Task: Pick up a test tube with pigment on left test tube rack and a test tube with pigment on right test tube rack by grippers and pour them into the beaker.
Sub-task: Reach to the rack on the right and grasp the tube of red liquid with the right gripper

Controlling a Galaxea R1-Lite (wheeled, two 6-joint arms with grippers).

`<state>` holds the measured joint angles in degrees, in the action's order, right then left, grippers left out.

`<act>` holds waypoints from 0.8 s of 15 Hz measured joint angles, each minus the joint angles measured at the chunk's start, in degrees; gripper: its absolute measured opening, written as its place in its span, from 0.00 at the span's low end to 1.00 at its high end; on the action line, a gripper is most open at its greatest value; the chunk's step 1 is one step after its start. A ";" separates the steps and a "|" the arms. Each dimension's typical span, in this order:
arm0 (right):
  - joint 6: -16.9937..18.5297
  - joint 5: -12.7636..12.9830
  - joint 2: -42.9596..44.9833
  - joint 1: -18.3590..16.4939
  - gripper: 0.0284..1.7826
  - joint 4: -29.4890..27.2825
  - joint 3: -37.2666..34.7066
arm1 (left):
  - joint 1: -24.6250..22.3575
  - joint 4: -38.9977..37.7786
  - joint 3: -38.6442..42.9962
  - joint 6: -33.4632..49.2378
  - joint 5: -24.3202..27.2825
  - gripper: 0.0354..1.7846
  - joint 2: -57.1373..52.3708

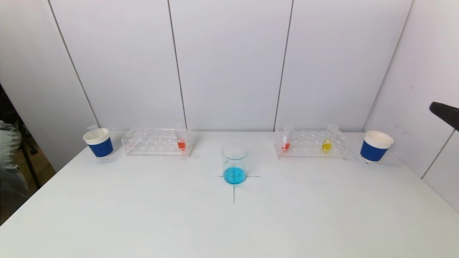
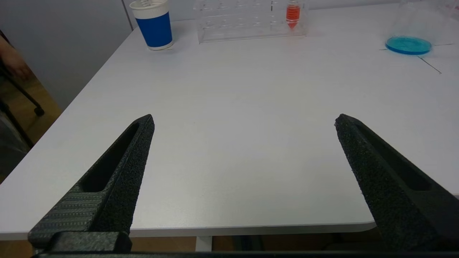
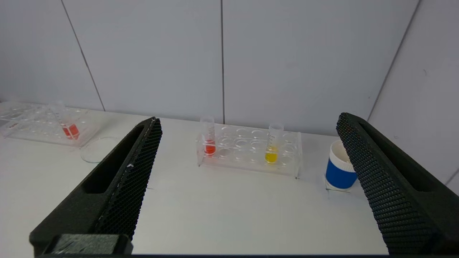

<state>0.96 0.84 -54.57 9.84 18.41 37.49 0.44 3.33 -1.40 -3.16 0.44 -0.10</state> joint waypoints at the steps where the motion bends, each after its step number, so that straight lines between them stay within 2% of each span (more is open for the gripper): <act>1: 0.00 3.67 -2.90 4.08 0.99 2.28 0.13 | 0.00 0.00 0.00 0.00 -0.04 0.99 0.00; 3: 0.02 11.34 -8.22 12.29 0.99 7.14 -0.37 | 0.00 0.00 0.00 0.02 -0.02 0.99 0.00; 5: 0.11 18.04 -13.26 18.13 0.99 13.18 -1.77 | 0.00 0.00 0.00 0.02 0.00 0.99 0.00; 6: 0.18 20.24 -15.53 19.93 0.99 16.26 -2.65 | 0.00 -0.02 0.00 0.02 0.00 0.99 0.00; 8: 0.44 22.53 -19.85 22.03 0.99 21.39 -4.08 | 0.00 0.00 0.00 0.02 -0.02 0.99 0.00; 12: 0.71 23.49 -28.84 22.95 0.99 30.38 -6.23 | 0.00 0.00 0.00 0.00 0.00 0.99 0.02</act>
<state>1.67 24.33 -83.41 32.79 48.79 31.26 0.44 3.33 -1.40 -3.16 0.44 -0.07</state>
